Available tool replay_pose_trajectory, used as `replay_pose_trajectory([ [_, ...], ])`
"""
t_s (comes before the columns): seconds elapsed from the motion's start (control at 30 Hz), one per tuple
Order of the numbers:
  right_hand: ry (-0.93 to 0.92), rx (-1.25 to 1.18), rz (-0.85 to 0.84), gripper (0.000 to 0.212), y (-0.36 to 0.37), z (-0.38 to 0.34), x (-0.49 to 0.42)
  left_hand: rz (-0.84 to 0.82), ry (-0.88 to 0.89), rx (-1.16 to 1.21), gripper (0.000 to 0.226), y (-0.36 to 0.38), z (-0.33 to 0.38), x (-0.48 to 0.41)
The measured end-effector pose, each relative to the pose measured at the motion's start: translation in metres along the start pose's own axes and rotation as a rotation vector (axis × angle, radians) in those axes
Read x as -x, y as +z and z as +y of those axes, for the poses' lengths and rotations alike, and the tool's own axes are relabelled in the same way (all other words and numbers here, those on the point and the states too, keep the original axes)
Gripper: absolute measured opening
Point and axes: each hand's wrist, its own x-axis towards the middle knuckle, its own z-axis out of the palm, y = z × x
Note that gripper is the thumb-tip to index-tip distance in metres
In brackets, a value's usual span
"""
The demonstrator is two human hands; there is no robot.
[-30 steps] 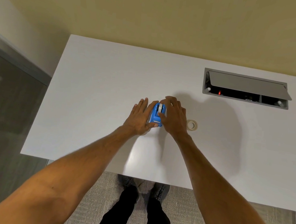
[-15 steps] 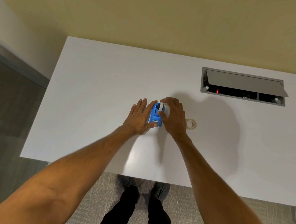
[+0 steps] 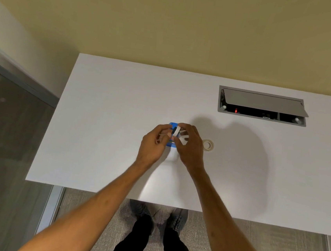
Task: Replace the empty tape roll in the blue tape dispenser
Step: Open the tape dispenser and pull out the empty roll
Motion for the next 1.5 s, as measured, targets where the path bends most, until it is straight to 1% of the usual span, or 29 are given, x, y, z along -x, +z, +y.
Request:
replay_pose_trajectory([
  [0.03, 0.006, -0.033, 0.002, 0.038, 0.0, -0.001, 0.004, 0.01, 0.014, 0.015, 0.027, 0.002, 0.002, 0.005],
  [0.1, 0.016, -0.079, 0.004, 0.039, 0.0, -0.003, 0.011, 0.03, 0.032, 0.035, 0.031, 0.006, 0.004, 0.014],
  [0.2, 0.018, -0.081, -0.006, 0.047, 0.0, -0.006, 0.02, 0.082, 0.017, 0.06, 0.038, 0.013, 0.005, 0.022],
  [0.3, 0.038, -0.1, -0.007, 0.052, 0.0, -0.01, 0.026, 0.121, -0.005, 0.072, 0.037, 0.015, 0.005, 0.025],
  [0.37, 0.059, -0.132, 0.014, 0.045, 0.001, -0.012, 0.029, 0.141, -0.016, 0.056, 0.034, 0.015, 0.005, 0.026],
  [0.43, 0.041, -0.151, 0.037, 0.032, 0.002, -0.011, 0.03, 0.157, -0.03, 0.057, 0.031, 0.014, 0.005, 0.027],
  [0.5, 0.028, -0.166, 0.043, 0.026, 0.002, -0.011, 0.032, 0.165, -0.044, 0.086, 0.029, 0.013, 0.004, 0.028],
  [0.63, 0.023, -0.178, 0.056, 0.027, 0.005, -0.008, 0.036, 0.178, -0.055, 0.181, 0.02, 0.011, 0.002, 0.029],
  [0.73, 0.04, -0.167, 0.078, 0.031, 0.01, -0.007, 0.041, 0.168, -0.031, 0.237, 0.035, 0.009, -0.001, 0.03],
  [0.87, 0.013, -0.167, 0.136, 0.031, 0.016, -0.009, 0.048, 0.184, -0.028, 0.258, 0.035, 0.007, -0.001, 0.032],
  [0.93, 0.015, -0.152, 0.153, 0.03, 0.018, -0.009, 0.049, 0.196, -0.044, 0.264, 0.03, 0.006, 0.0, 0.034],
  [1.03, 0.05, -0.155, 0.146, 0.027, 0.019, -0.008, 0.048, 0.202, -0.07, 0.297, 0.011, 0.002, -0.001, 0.036],
  [1.1, 0.08, -0.201, 0.12, 0.025, 0.018, -0.007, 0.046, 0.206, -0.092, 0.291, 0.013, 0.0, -0.003, 0.034],
  [1.2, 0.082, -0.238, 0.101, 0.023, 0.019, -0.006, 0.046, 0.188, -0.103, 0.282, 0.016, -0.004, -0.003, 0.031],
  [1.27, 0.102, -0.252, 0.089, 0.022, 0.02, -0.006, 0.046, 0.156, -0.104, 0.283, 0.014, -0.005, -0.004, 0.03],
  [1.33, 0.129, -0.254, 0.084, 0.02, 0.021, -0.005, 0.044, 0.119, -0.101, 0.286, 0.018, -0.005, -0.008, 0.03],
  [1.5, 0.137, -0.227, 0.072, 0.02, 0.025, -0.005, 0.041, 0.006, -0.19, 0.424, 0.029, -0.009, -0.018, 0.022],
])
